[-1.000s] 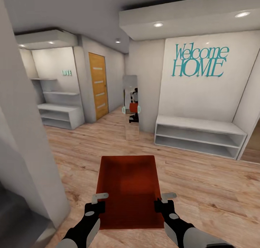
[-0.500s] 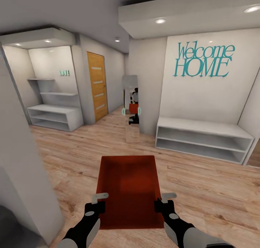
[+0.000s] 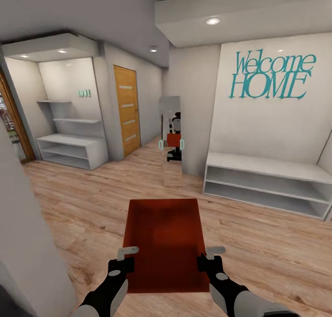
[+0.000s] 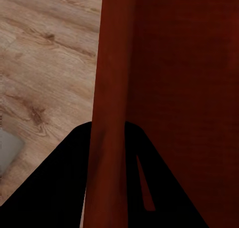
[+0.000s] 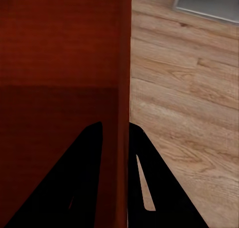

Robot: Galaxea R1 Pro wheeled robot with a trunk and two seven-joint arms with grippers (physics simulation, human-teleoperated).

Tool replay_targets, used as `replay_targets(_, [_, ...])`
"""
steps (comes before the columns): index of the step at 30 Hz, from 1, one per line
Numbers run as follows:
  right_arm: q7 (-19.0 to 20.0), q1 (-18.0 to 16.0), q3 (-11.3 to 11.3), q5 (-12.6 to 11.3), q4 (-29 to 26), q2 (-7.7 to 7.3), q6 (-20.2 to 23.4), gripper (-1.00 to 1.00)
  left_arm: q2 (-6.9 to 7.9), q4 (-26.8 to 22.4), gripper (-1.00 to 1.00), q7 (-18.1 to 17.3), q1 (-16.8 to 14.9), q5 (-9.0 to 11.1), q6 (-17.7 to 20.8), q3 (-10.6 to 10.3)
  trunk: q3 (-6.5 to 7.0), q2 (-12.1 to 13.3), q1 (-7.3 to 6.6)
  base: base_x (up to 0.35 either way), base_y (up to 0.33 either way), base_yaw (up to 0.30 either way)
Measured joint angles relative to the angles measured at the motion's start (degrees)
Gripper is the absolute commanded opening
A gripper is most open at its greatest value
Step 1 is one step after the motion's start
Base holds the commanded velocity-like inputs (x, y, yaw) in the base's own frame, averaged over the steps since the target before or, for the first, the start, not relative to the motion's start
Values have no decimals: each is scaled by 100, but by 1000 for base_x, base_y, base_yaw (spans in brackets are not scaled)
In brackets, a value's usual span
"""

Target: Move the two storage containers from the living room to the garage. In the garage, place one container on the floor and stack the other container on top of it (either order is fine).

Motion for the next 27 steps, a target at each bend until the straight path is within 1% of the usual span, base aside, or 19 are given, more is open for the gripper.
replay_targets(11, [-2, 0, 2, -2, -1, 1, -1, -100, 3, -2, -100, -1, 0, 4, 0, -7, 0, 0, 0, 321, 0, 227])
replay_targets(27, [-1, 1, 1, -1, -1, 0, -1, -100, 1, 1, -100, -1, -2, 2, 0, -3, 0, 0, 0, 321, 0, 15])
